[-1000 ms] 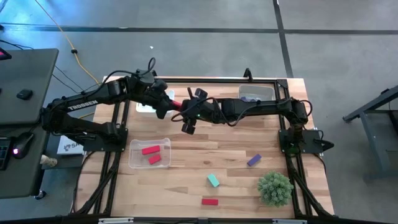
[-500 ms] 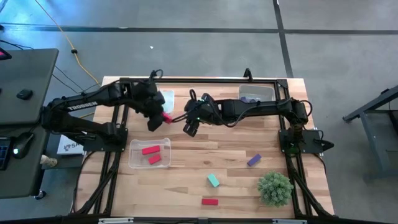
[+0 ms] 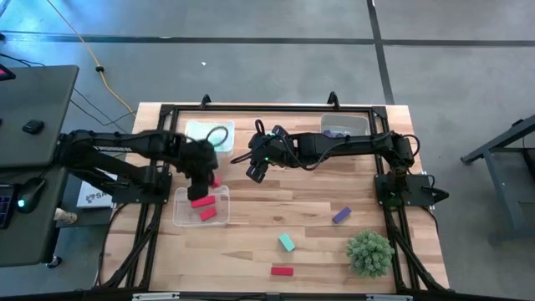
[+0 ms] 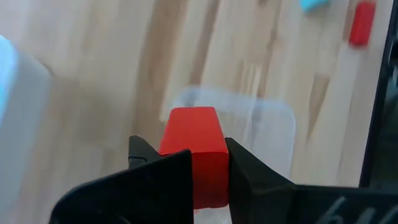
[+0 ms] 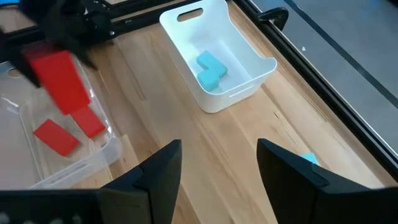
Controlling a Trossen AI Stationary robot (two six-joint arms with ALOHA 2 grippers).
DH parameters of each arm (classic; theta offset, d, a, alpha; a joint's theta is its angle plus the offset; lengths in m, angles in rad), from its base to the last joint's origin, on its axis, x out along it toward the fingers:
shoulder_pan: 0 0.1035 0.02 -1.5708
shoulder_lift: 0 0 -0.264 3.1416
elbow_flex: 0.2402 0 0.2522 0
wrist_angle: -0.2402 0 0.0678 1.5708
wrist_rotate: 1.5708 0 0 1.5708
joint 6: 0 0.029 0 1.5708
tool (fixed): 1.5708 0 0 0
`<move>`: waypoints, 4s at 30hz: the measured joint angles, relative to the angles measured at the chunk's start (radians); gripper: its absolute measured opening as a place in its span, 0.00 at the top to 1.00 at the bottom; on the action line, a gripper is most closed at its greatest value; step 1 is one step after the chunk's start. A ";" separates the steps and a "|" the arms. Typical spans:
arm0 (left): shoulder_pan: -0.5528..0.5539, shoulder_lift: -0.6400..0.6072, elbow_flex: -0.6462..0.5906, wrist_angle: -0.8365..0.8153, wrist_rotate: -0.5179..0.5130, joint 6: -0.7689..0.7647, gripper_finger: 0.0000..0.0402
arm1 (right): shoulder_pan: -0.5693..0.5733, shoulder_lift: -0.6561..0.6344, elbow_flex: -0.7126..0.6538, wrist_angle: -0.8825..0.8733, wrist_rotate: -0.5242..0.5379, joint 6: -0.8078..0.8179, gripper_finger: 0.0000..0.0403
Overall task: Sort & place blocks by color
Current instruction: Put the top red block into the transparent bin, then put the bottom light blue block into the white bin
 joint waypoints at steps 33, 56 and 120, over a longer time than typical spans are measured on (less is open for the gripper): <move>-0.321 0.000 -0.354 0.065 -0.070 -0.321 0.99 | -0.001 0.000 0.000 -0.246 -0.220 0.116 0.51; -0.318 0.000 -0.369 0.065 -0.100 -0.259 0.74 | 0.091 0.000 0.000 -0.417 -0.474 0.450 0.51; -0.606 0.000 -0.213 0.189 -0.081 -0.629 0.62 | 0.439 0.147 -0.007 -0.387 -0.352 0.913 0.51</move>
